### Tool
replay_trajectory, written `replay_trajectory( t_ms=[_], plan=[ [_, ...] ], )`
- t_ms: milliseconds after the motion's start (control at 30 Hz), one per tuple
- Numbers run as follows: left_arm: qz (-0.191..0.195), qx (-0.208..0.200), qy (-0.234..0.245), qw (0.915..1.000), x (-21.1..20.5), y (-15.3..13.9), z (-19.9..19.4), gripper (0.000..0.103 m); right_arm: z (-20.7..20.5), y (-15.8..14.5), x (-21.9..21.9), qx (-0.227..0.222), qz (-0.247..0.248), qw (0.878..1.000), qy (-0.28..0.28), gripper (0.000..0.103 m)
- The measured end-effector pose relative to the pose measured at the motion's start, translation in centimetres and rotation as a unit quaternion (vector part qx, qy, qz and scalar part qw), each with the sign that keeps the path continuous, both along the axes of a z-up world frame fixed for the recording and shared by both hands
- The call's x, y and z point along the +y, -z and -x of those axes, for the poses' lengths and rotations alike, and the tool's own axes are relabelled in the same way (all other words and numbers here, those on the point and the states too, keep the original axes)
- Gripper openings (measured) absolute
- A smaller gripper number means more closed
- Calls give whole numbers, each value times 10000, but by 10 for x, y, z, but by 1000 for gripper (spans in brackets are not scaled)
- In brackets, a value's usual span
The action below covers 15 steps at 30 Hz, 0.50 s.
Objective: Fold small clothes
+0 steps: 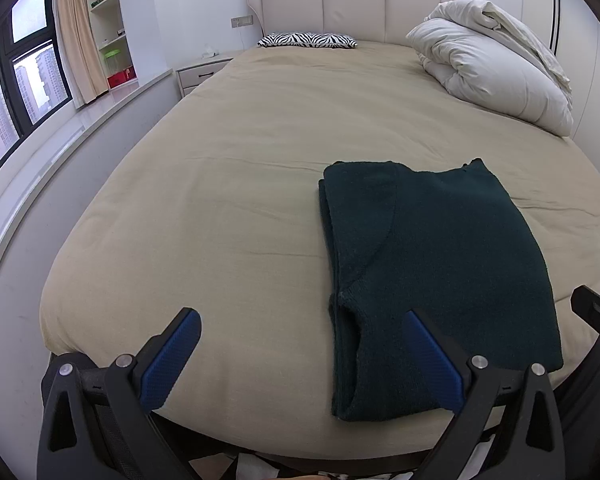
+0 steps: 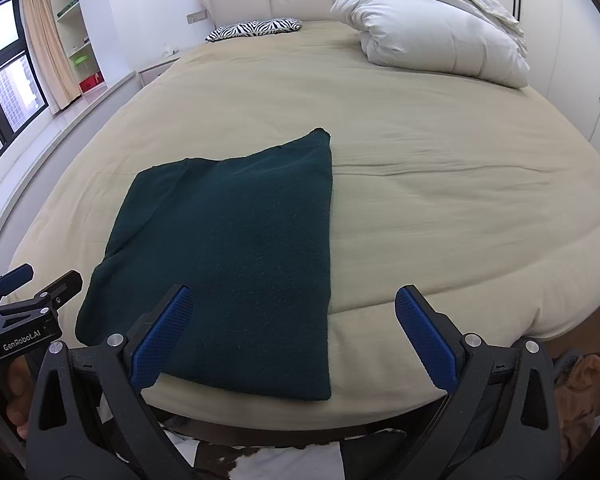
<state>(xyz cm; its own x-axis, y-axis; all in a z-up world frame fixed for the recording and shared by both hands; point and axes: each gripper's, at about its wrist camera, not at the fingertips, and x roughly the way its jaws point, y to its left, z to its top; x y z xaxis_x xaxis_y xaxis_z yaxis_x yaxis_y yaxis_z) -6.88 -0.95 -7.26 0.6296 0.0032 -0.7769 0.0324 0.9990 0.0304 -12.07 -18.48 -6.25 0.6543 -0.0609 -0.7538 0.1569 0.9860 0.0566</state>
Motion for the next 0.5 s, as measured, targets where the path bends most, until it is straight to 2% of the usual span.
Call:
replay_trajectory(
  t_ms=[500],
  plan=[
    [5,-1,-2,10000,0,0,0,103,0,1,4,16,-8,10000,-21,103]
  ],
)
